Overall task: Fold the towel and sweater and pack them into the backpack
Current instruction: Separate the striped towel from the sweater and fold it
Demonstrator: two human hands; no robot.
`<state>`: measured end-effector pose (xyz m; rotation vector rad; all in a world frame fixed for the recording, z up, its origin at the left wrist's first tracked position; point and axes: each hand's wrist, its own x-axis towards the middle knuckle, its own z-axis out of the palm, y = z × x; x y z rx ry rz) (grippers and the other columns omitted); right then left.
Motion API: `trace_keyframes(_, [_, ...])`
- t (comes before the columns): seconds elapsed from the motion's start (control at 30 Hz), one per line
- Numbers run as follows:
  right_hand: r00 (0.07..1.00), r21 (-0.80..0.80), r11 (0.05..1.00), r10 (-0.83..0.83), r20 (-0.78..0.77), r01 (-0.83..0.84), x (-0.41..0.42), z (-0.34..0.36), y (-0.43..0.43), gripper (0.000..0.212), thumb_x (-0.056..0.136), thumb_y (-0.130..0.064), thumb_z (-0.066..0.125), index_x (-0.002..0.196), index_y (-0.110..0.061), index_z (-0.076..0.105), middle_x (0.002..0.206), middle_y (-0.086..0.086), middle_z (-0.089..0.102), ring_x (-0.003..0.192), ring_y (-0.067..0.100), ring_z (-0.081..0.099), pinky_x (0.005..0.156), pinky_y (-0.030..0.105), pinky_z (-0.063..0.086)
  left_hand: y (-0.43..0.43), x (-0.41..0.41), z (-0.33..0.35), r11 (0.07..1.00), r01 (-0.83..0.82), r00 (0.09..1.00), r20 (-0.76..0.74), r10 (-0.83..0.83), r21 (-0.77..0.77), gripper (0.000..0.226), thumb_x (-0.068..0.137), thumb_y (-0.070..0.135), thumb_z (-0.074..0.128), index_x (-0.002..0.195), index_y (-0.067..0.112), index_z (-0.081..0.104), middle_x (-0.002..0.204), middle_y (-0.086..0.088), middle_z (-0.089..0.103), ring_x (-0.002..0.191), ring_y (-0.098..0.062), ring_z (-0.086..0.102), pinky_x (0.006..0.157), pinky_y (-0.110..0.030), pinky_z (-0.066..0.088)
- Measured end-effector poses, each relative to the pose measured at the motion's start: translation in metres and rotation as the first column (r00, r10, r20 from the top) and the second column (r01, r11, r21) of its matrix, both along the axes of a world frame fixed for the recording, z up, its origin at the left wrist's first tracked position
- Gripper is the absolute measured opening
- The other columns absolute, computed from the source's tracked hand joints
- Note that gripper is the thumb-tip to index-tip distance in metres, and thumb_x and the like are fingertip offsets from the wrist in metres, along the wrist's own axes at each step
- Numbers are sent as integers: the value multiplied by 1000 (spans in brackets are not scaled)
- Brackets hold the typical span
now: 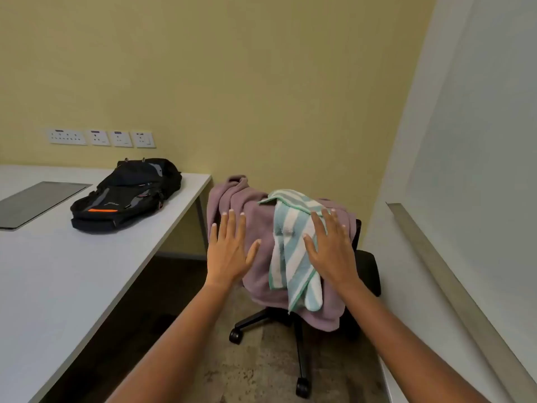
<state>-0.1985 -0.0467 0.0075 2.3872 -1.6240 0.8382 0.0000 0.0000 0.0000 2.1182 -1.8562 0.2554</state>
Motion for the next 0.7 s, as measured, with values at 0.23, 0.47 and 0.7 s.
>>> trace_keyframes(0.23, [997,119,993,17,-69,-9,6,28,-50,57,97,-43,33,146,-15,25,153,10,24,144,25,14,112,48,18,-57,-4,16,999,28,1000,5,-28,-46,114,60,75,-31,150,13,1,158,-14,-2,146,-27,-3,117,-39,-3])
trace_keyframes(0.47, [994,287,958,53,-96,-23,12,36,-90,95,69,-81,15,143,-24,29,145,4,36,135,26,31,106,46,31,-114,2,13,1000,21,996,-87,-20,20,98,68,66,-9,146,17,23,154,-14,20,144,-28,14,118,-43,13])
trace_keyframes(0.7, [940,371,928,160,-301,-40,14,14,-100,96,71,-83,33,148,-31,8,154,4,18,139,31,19,109,57,12,-144,23,1,997,-49,997,-58,52,56,77,81,56,4,140,15,32,151,-13,27,140,-29,23,115,-42,18])
